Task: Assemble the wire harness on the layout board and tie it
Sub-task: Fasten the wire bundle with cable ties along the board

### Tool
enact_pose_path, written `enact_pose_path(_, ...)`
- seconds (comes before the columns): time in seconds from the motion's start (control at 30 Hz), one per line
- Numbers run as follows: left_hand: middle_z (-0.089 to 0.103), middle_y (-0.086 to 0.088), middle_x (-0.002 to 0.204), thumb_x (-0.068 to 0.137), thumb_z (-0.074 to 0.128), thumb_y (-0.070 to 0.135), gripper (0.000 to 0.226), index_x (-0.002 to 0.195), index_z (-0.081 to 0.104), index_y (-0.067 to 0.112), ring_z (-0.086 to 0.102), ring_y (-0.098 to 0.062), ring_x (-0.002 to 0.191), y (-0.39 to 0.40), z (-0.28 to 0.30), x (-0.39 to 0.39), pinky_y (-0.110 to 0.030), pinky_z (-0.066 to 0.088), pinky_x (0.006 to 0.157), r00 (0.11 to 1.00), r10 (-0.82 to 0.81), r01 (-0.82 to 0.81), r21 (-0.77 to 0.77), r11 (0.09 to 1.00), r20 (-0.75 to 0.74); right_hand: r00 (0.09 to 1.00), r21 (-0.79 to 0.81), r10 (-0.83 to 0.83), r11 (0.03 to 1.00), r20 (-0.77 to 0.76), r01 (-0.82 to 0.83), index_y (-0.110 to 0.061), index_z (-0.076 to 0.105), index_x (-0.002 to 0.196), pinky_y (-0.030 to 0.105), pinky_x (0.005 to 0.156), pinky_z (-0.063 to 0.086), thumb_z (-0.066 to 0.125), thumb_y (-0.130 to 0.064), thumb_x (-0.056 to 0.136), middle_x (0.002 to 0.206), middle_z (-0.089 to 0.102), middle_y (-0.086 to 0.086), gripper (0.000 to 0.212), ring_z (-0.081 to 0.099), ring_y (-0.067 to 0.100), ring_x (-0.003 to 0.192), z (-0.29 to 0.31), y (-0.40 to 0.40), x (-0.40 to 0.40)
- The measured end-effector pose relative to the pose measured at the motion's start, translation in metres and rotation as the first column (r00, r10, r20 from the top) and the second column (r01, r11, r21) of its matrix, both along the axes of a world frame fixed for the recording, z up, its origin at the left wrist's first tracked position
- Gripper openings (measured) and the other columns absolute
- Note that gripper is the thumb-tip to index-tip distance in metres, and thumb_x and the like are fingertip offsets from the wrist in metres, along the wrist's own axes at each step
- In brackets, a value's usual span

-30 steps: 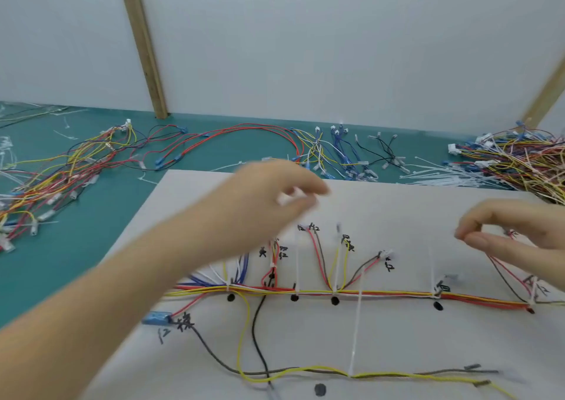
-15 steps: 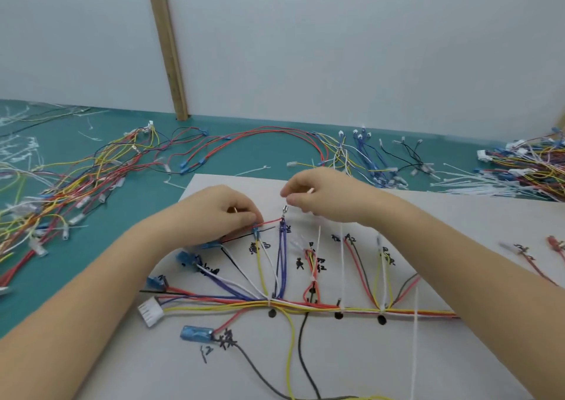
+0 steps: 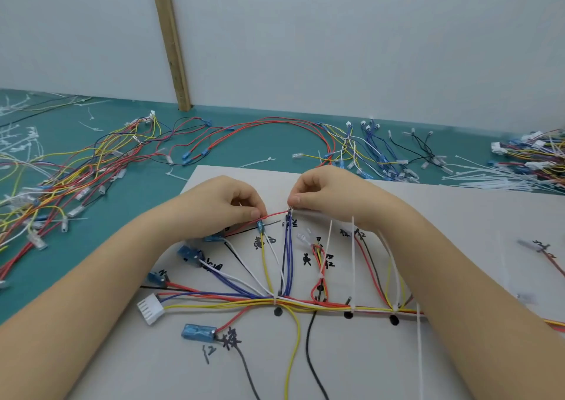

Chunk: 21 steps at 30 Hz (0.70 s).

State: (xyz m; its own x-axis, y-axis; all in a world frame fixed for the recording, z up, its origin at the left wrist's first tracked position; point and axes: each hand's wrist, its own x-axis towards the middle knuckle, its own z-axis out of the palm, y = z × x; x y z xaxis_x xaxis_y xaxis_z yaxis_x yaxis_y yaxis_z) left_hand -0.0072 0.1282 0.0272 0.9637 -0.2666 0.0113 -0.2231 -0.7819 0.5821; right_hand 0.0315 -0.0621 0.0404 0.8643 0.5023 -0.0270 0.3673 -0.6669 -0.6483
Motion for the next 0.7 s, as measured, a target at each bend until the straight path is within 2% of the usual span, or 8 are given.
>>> enact_pose_path(0.17,0.064,0.008,0.071,0.085,0.063,0.013,0.027,0.071,0.063,0.036,0.048,0.001,0.058,0.001,-0.001,-0.001,-0.007,0.038,0.057,1.0,0.018,-0.017,-0.053,0.998,0.007,0.998,0.143,-0.069,0.987,-0.013,0.07,-0.02,0.065,0.083,0.022,0.078,0.046,0.066,-0.013,0.083,0.078,0.066,-0.002,0.007,0.06,0.01,0.076,-0.007,0.002,-0.004)
enact_pose_path(0.27,0.066,0.005,0.075,0.083,0.066,0.013,0.023,0.073,0.064,0.034,0.05,-0.001,0.059,0.001,-0.001,-0.001,-0.006,0.038,0.058,0.999,0.031,-0.03,-0.094,0.995,0.012,0.997,0.133,-0.071,0.989,0.027,0.067,-0.019,0.064,0.079,0.024,0.078,0.046,0.067,-0.011,0.082,0.076,0.064,-0.002,0.009,0.058,0.011,0.075,-0.009,0.004,-0.005)
enact_pose_path(0.33,0.067,0.009,0.073,0.084,0.065,0.013,0.024,0.074,0.065,0.034,0.052,0.004,0.06,0.001,0.001,-0.002,-0.004,0.039,0.059,0.999,0.036,-0.035,-0.089,0.995,0.005,0.998,0.107,-0.058,0.993,0.04,0.054,-0.018,0.063,0.077,0.025,0.077,0.046,0.067,-0.011,0.081,0.073,0.062,-0.005,0.01,0.057,0.011,0.074,-0.008,0.005,-0.004)
enact_pose_path(0.43,0.071,0.008,0.077,0.087,0.06,0.011,0.023,0.08,0.067,0.032,0.06,0.0,0.068,0.008,0.008,-0.006,-0.011,0.046,0.067,0.995,0.04,-0.051,-0.114,0.992,-0.095,0.997,0.081,-0.044,0.996,0.057,0.039,-0.019,0.063,0.077,0.025,0.078,0.046,0.067,-0.011,0.081,0.076,0.063,-0.004,0.01,0.058,0.01,0.075,-0.008,0.005,-0.003)
enact_pose_path(0.5,0.072,0.01,0.081,0.089,0.057,0.014,0.021,0.086,0.068,0.032,0.062,-0.001,0.07,0.017,0.013,-0.009,-0.009,0.047,0.062,0.987,0.047,-0.059,-0.077,0.995,-0.155,0.998,0.083,-0.034,0.996,0.059,0.029,-0.019,0.063,0.078,0.025,0.079,0.046,0.067,-0.012,0.082,0.081,0.066,-0.001,0.009,0.059,0.011,0.077,-0.008,0.004,-0.003)
enact_pose_path(0.6,0.071,0.014,0.075,0.089,0.057,0.02,0.019,0.088,0.069,0.035,0.061,0.0,0.063,0.03,0.017,-0.011,-0.007,0.044,0.057,0.973,0.063,-0.053,0.051,0.997,-0.221,0.998,0.083,-0.026,0.996,0.061,0.021,-0.019,0.063,0.08,0.025,0.079,0.046,0.064,-0.012,0.083,0.079,0.065,-0.002,0.009,0.058,0.011,0.076,-0.01,0.004,-0.004)
enact_pose_path(0.7,0.071,0.01,0.077,0.086,0.061,0.013,0.021,0.086,0.071,0.032,0.06,-0.005,0.063,0.037,0.019,-0.014,-0.01,0.045,0.058,0.948,0.008,-0.003,0.017,1.0,-0.318,0.999,0.078,-0.002,0.997,0.051,-0.002,-0.021,0.064,0.089,0.024,0.076,0.042,0.057,-0.012,0.088,0.078,0.062,-0.005,0.012,0.057,0.011,0.076,-0.011,0.005,-0.005)
